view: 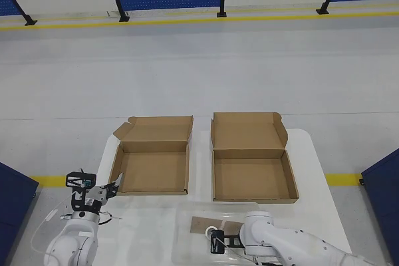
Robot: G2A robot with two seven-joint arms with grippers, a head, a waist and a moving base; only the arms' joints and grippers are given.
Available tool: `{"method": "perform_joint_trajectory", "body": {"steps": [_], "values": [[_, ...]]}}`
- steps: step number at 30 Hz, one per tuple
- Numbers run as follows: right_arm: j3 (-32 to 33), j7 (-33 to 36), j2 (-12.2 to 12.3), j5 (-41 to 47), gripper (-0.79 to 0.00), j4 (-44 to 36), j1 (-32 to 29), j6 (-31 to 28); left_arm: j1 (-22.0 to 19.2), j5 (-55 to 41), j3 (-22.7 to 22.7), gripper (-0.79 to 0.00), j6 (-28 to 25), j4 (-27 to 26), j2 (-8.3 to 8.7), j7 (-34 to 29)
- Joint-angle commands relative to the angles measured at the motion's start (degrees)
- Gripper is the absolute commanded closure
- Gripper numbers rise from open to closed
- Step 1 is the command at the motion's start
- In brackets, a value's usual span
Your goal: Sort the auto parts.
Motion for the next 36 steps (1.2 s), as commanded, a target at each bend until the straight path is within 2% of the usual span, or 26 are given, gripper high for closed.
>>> {"method": "perform_joint_trajectory", "body": {"steps": [1, 5, 6, 7, 10, 14, 18, 20, 25, 29, 31, 36], "values": [[-0.89, -0.03, -0.49, 0.21, 0.0, 0.9, 0.54, -0.03, 0.0, 0.0, 0.0, -0.785, 0.0, 0.0, 0.0, 0.0], [-2.46, 0.31, -1.44, 0.7, 0.0, 2.46, 1.76, 0.3, 0.0, 0.0, 0.0, -0.785, 0.0, 0.0, 0.0, 0.0], [-2.71, 0.4, -1.64, 0.89, -0.018, 2.69, 2.04, 0.4, 0.0, 0.0, 0.0, -0.785, 0.0, 0.0, 0.0, 0.0], [-2.94, 0.52, -1.81, 1.0, -0.083, 2.93, 2.29, 0.52, 0.0, 0.0, 0.0, -0.785, 0.0, 0.0, 0.0, 0.0], [-3.4, 0.97, -2.21, 1.09, -0.194, 3.17, 2.81, 0.96, 0.0, 0.0, 0.0, -0.785, 0.0, 0.0, 0.0, 0.0], [-3.76, 1.46, -2.49, 0.87, -0.194, 2.99, 3.15, 1.45, 0.0, 0.0, 0.0, -0.785, 0.0, 0.0, 0.0, 0.0], [-3.9, 1.76, -2.57, 0.57, -0.265, 2.77, 3.22, 1.76, 0.0, 0.0, 0.0, -0.785, 0.0, 0.0, 0.0, 0.0], [-3.97, 1.97, -2.58, 0.25, -0.268, 2.62, 3.23, 1.96, 0.0, 0.0, 0.0, -0.785, 0.0, 0.0, 0.0, 0.0], [-4.22, 2.4, -2.51, -0.17, -0.388, 2.16, 3.15, 2.39, 0.0, 0.0, 0.0, -0.785, 0.0, 0.0, 0.0, 0.0], [-4.35, 2.71, -2.41, -0.39, -0.391, 1.74, 3.06, 2.71, 0.0, 0.0, 0.0, -0.785, 0.0, 0.0, 0.0, 0.0], [-4.46, 2.76, -2.34, -0.44, -0.434, 1.54, 3.02, 2.75, 0.0, 0.0, 0.0, -0.785, 0.0, 0.0, 0.0, 0.0], [-5.03, 3.12, -2.26, -0.58, -0.425, 1.44, 3.0, 3.11, 0.0, 0.0, 0.0, -0.785, 0.0, 0.0, 0.0, 0.0]]}}
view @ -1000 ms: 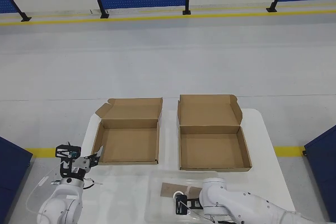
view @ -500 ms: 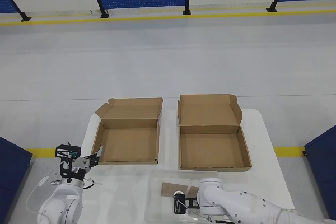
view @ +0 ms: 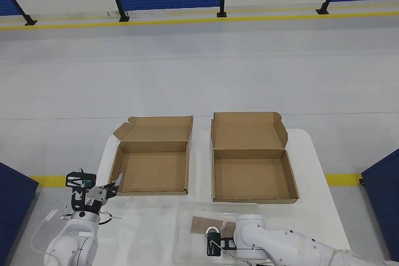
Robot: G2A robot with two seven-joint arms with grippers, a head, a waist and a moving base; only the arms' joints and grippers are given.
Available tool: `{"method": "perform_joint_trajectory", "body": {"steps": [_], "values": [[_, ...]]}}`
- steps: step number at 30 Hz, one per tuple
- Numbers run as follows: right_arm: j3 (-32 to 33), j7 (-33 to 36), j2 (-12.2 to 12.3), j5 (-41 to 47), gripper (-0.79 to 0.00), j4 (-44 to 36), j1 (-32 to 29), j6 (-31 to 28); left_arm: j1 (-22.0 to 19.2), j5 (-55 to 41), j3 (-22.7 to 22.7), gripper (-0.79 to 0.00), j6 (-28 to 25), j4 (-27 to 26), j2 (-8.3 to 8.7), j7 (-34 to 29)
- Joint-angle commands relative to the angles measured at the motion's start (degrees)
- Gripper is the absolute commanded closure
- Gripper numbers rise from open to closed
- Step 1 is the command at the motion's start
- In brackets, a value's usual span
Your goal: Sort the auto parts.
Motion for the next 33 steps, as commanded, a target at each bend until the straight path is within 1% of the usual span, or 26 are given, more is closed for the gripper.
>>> {"method": "perform_joint_trajectory", "body": {"steps": [1, 8, 9, 10, 11, 13, 14, 15, 24, 33], "values": [[-0.22, 0.07, -0.01, 0.07, -0.403, 0.22, 0.05, 0.07, 0.0, 0.0, 0.0, -0.785, 0.0, 0.0, 0.0, 0.0], [-0.06, 0.2, -0.15, 0.08, -0.369, 0.82, -0.05, 0.2, 0.0, 0.0, 0.0, -0.785, 0.0, 0.0, 0.0, 0.0], [-0.06, 0.21, -0.15, 0.07, -0.354, 0.95, -0.1, 0.21, 0.0, 0.0, 0.0, -0.785, 0.0, 0.0, 0.0, 0.0], [-0.04, 0.19, -0.16, 0.07, -0.317, 1.1, -0.12, 0.2, 0.0, 0.0, 0.0, -0.785, 0.0, 0.0, 0.0, 0.0], [0.04, 0.17, -0.17, 0.19, -0.299, 1.26, -0.16, 0.17, 0.0, 0.0, 0.0, -0.785, 0.0, 0.0, 0.0, 0.0], [0.28, 0.02, -0.21, 0.51, -0.169, 1.52, -0.24, 0.1, 0.0, 0.0, 0.0, -0.785, 0.0, 0.0, 0.0, 0.0], [0.49, -0.15, -0.22, 0.66, -0.062, 1.63, -0.3, 0.12, 0.0, 0.0, 0.0, -0.785, 0.0, 0.0, 0.0, 0.0], [0.62, -0.19, -0.23, 0.76, 0.0, 1.76, -0.38, -0.01, 0.0, 0.0, 0.0, -0.785, 0.0, 0.0, 0.0, 0.0], [2.49, -0.43, 0.01, 0.66, 0.0, 1.03, -1.16, 0.31, 0.0, 0.0, 0.0, -0.785, 0.0, 0.0, 0.0, 0.0], [6.23, -0.78, 1.28, 2.27, 0.0, -1.69, -2.27, -0.56, 0.0, 0.0, 0.0, -0.785, 0.0, 0.0, 0.0, 0.0]]}}
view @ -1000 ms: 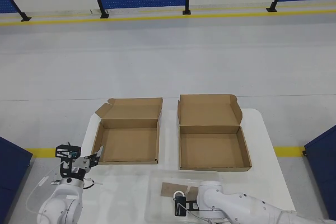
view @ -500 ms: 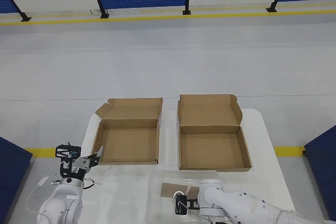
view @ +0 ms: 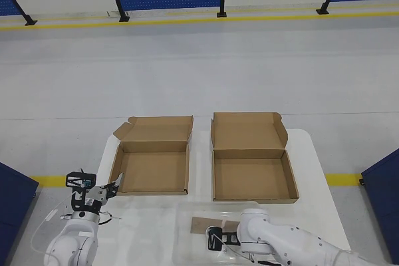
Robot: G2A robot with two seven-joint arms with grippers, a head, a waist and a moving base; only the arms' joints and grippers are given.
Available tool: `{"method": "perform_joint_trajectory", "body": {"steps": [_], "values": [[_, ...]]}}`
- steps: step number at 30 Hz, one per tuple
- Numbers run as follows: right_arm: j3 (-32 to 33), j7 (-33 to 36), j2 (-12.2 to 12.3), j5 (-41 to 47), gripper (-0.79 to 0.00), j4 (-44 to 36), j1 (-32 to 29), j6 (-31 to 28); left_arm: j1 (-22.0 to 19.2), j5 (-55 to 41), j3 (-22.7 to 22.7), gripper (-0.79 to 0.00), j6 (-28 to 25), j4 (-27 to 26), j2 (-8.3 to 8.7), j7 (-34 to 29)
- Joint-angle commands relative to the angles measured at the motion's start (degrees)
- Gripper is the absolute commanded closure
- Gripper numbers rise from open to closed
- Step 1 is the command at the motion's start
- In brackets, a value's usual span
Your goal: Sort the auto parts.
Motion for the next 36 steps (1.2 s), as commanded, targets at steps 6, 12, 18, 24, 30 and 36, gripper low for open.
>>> {"method": "perform_joint_trajectory", "body": {"steps": [6, 12, 18, 24, 30, 36], "values": [[4.04, -1.39, 1.54, 1.03, 0.0, -2.87, -1.63, -0.09, 0.0, 0.0, 0.0, -0.785, 0.0, 0.0, 0.0, 0.0], [8.78, -4.8, 3.26, 1.68, 0.0, -4.33, -4.1, 0.54, 0.0, 0.0, 0.0, -0.785, 0.0, 0.0, 0.0, 0.0], [13.7, -8.33, 5.06, 3.79, 0.0, -5.59, -7.28, -0.77, 0.0, 0.0, 0.0, -0.785, 0.0, 0.0, 0.0, 0.0], [13.7, -8.33, 5.06, 3.79, 0.0, -5.59, -7.28, -0.77, 0.0, 0.0, 0.0, -0.785, 0.0, 0.0, 0.0, 0.0], [14.52, -13.01, 5.03, 6.66, 0.0, -4.35, -8.1, -1.34, 0.0, 0.0, 0.0, -0.785, 0.0, 0.0, 0.0, 0.0], [20.39, -17.24, 6.28, 13.77, 0.0, -3.47, -9.16, -4.57, 0.0, 0.0, 0.0, -0.785, 0.0, 0.0, 0.0, 0.0]]}}
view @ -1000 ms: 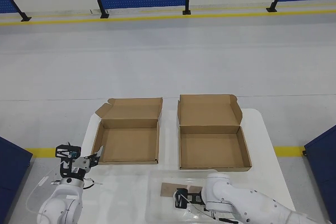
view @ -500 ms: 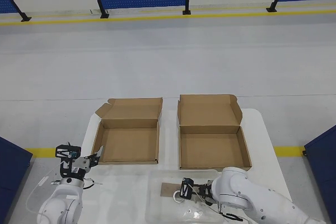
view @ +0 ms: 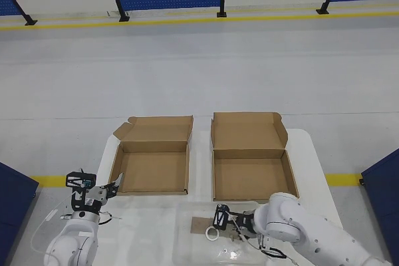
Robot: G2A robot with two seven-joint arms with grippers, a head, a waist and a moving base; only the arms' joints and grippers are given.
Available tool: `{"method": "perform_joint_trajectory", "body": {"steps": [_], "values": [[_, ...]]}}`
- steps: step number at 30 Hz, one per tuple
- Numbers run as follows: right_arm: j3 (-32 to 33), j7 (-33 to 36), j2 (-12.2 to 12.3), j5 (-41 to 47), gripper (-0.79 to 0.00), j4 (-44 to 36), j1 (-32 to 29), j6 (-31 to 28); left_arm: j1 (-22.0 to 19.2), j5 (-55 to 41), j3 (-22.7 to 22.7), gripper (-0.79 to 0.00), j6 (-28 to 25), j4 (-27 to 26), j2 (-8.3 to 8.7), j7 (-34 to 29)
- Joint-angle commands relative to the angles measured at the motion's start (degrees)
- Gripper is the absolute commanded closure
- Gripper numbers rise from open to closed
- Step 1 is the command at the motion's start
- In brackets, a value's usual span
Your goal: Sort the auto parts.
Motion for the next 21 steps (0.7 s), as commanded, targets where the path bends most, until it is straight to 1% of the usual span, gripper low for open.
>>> {"method": "perform_joint_trajectory", "body": {"steps": [1, 8, 13, 21], "values": [[2.01, -0.83, 0.5, 2.15, 0.0, -0.18, -0.67, -1.03, 0.0, 0.0, 0.0, -0.785, 0.0, 0.0, 0.0, 0.0], [11.31, -7.25, 2.89, 11.64, 0.0, -0.46, -5.93, -5.96, 0.0, 0.0, 0.0, -0.785, 0.0, 0.0, 0.0, 0.0], [17.44, -11.69, 4.33, 19.51, 0.0, 0.95, -9.83, -11.58, 0.0, 0.0, 0.0, -0.785, 0.0, 0.0, 0.0, 0.0], [21.73, -16.04, 5.47, 28.21, 0.0, 3.18, -13.91, -19.57, 0.0, 0.0, 0.0, -0.785, 0.0, 0.0, 0.0, 0.0]]}}
